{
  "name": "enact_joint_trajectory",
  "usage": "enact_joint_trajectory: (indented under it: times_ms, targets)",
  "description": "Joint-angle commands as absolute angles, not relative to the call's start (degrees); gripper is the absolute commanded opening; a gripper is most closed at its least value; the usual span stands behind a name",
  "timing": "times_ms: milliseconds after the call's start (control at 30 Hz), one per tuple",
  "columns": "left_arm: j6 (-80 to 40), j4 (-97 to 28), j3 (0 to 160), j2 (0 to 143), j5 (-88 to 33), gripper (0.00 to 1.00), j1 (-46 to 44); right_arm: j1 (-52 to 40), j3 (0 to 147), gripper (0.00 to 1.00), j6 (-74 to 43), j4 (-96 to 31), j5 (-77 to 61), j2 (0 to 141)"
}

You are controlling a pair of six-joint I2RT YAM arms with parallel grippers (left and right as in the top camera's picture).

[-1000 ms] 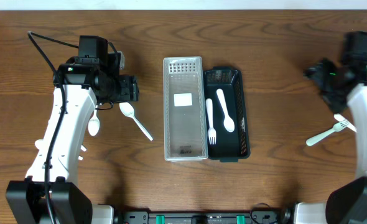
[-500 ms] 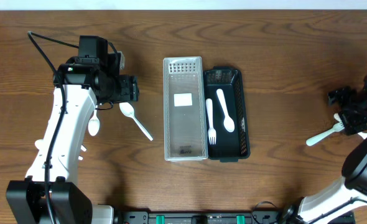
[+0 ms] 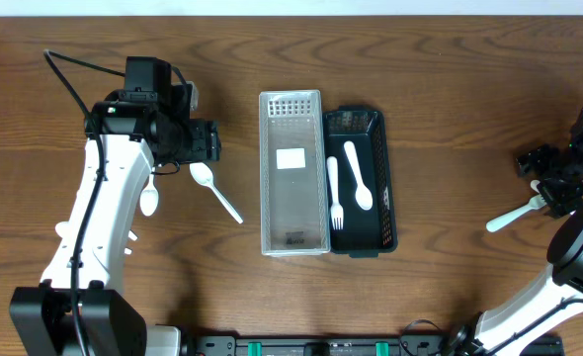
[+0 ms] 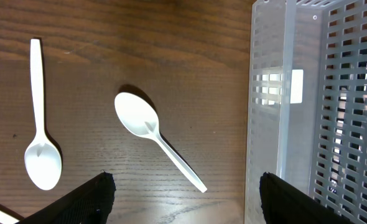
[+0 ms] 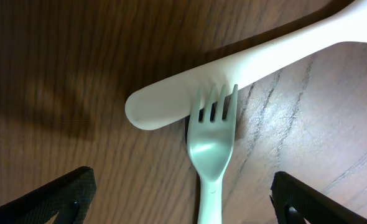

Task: Pack container
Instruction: 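Lower right gripper onto the white fork near the knife and close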

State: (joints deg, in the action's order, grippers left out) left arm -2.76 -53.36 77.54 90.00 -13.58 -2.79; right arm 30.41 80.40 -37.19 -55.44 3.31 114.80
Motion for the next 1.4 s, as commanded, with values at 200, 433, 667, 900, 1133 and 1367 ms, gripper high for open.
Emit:
enact_joint_trajectory:
  times_ms: [200, 433, 667, 900, 1133, 1367]
  targets:
    - [-2.35, -53.45, 78.87, 88.92, -13.89, 0.77, -2.81, 29.98, 74.98, 0.94, -34.87, -53.87, 4.47, 115.20]
    - [-2.35, -53.49, 78.89, 88.92, -13.89, 0.77, -2.81, 29.98, 68.95, 0.94, -34.02, -48.01, 4.01, 115.20]
    - [-2.35, -53.52, 78.89, 88.92, -13.89, 0.77, -2.81, 29.98, 67.53, 0.92, -33.12, -45.56, 2.94, 115.20]
    - [-2.37, -53.54, 78.89, 88.92, -13.89, 0.77, -2.81, 29.98, 67.37, 0.88, -33.15, -46.06, 2.96, 115.20]
    - [-2.35, -53.52, 78.89, 88.92, -13.89, 0.77, -2.81, 29.98, 67.33, 0.82, -33.17, -47.20, 2.94, 115.20]
    - [-2.35, -53.52, 78.89, 88.92, -13.89, 0.77, -2.81, 29.98, 67.33, 0.67, -33.15, -47.79, 2.52, 115.20]
